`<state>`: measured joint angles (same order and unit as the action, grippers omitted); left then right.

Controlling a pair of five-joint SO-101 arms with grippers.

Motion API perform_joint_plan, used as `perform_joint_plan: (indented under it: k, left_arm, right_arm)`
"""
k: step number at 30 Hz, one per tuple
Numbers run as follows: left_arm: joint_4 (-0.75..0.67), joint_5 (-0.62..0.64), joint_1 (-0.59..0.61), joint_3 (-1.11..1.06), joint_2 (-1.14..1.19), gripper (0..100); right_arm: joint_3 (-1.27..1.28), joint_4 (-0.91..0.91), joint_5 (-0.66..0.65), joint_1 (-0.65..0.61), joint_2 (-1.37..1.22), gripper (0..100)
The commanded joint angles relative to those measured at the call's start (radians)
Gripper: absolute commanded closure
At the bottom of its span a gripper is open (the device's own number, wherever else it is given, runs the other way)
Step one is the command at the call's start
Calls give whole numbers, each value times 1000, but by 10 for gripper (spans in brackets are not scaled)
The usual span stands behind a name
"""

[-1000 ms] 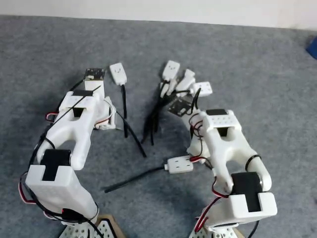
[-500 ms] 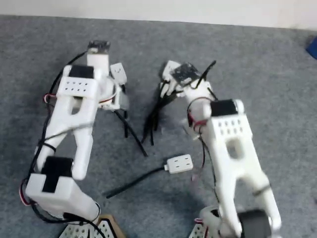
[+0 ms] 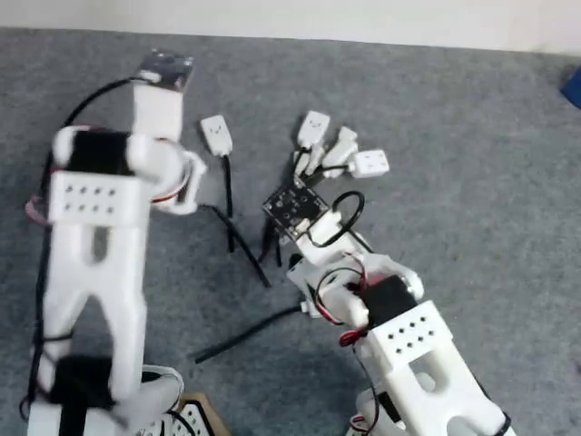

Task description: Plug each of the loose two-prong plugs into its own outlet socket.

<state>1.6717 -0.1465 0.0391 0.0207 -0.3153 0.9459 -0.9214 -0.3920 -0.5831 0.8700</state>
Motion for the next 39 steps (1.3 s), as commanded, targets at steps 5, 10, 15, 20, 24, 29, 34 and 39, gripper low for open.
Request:
perform_joint_plan:
  k: [5,10,15,20,24,29,34,39]
  left_arm:
    - [-183,-51,8,-404,-320,673]
    - [-359,-46,-51,-664,-449,484]
    - [-425,-46,-102,-731,-463,399]
    - [-446,-46,-105,-731,-463,431]
    - [-488,-48,-102,-785,-461,429]
    - [-605,-51,-99,-886,-461,429]
    - [-654,-49,-58,-900,-461,430]
    - [-681,-49,-31,-912,-460,430]
  right_arm:
    - [-1,41,23,-36,22,991]
    - [41,48,52,-94,22,991]
    - [51,54,52,-136,22,991]
    - [61,51,52,-150,22,991]
    - [61,45,55,-150,25,991]
    - [8,-31,58,-151,31,991]
    - [-67,-114,58,-177,33,991]
    - [-139,-199,57,-232,33,991]
